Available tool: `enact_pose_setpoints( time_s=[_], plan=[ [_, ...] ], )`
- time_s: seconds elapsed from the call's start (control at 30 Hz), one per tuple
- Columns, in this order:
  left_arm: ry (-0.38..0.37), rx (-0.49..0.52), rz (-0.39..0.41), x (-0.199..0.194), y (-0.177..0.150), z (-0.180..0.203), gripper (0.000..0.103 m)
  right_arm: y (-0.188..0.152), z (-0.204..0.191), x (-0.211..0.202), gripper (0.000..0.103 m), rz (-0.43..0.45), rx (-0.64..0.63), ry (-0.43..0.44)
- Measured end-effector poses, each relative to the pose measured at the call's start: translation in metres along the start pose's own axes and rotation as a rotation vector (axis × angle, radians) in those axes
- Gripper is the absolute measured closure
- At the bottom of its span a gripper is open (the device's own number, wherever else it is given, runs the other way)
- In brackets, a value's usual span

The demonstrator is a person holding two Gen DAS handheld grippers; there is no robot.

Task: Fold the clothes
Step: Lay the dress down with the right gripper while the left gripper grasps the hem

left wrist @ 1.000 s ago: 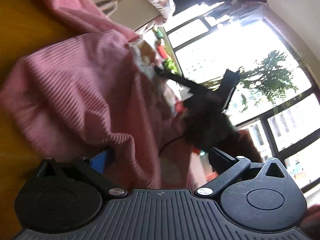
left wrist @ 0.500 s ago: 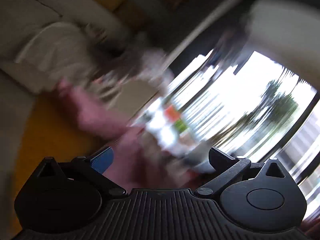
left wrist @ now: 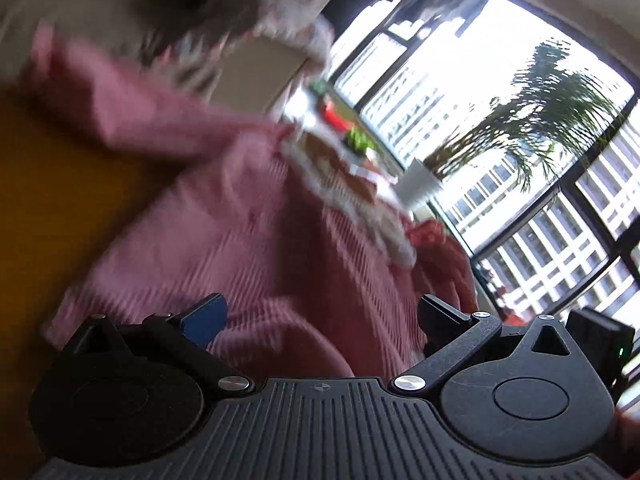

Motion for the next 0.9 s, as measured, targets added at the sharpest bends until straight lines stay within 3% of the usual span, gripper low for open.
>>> enact_pose_setpoints(
  time_s=[0.13,0.3,0.43,0.5,0.53,0.6,0.7,0.8,0.9],
  plan=[
    [-0.006,-0.072,-0.013,-0.009,-0.013,0.001,0.0,-0.006,0.008,-0.009,0.041,-0.004,0.087,0.083],
    [-0.022,-0.117,-0.044,-0.031,-0.046,0.019,0.0,-0.03,-0.004,-0.031,0.041,-0.035,-0.023,0.109],
    [-0.066,-0.119,-0.119,-0.051,-0.095,0.054,0.0,-0.051,-0.003,-0.058,0.041,-0.066,-0.24,-0.009],
    [-0.059,-0.069,-0.151,-0.059,-0.116,0.073,0.0,-0.052,0.011,-0.067,0.041,-0.046,-0.332,-0.193],
    [-0.048,-0.037,-0.153,-0.063,-0.122,0.081,0.0,-0.051,0.015,-0.074,0.042,-0.029,-0.356,-0.256],
    [-0.016,0.036,-0.126,-0.077,-0.126,0.094,0.0,-0.047,0.009,-0.092,0.042,0.016,-0.345,-0.257],
    [0.113,0.191,-0.041,-0.099,-0.117,0.101,0.0,-0.05,-0.035,-0.116,0.042,0.068,-0.369,-0.106],
    [0.263,0.32,-0.003,-0.113,-0.11,0.098,0.0,-0.069,-0.077,-0.116,0.042,0.06,-0.467,-0.025],
    [0.286,0.354,-0.027,-0.117,-0.114,0.1,0.0,-0.095,-0.102,-0.092,0.044,0.024,-0.553,-0.028]
  ],
)
Point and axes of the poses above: each gripper's, at about its wrist camera, not at the fingertips, and x roughly the way its jaws point, z to its right, y to its top, the point moved 10 cm from there along x, roughly the way its jaws point, and after that the axes turned 2 degrees about -y, right-handed, at the moved point
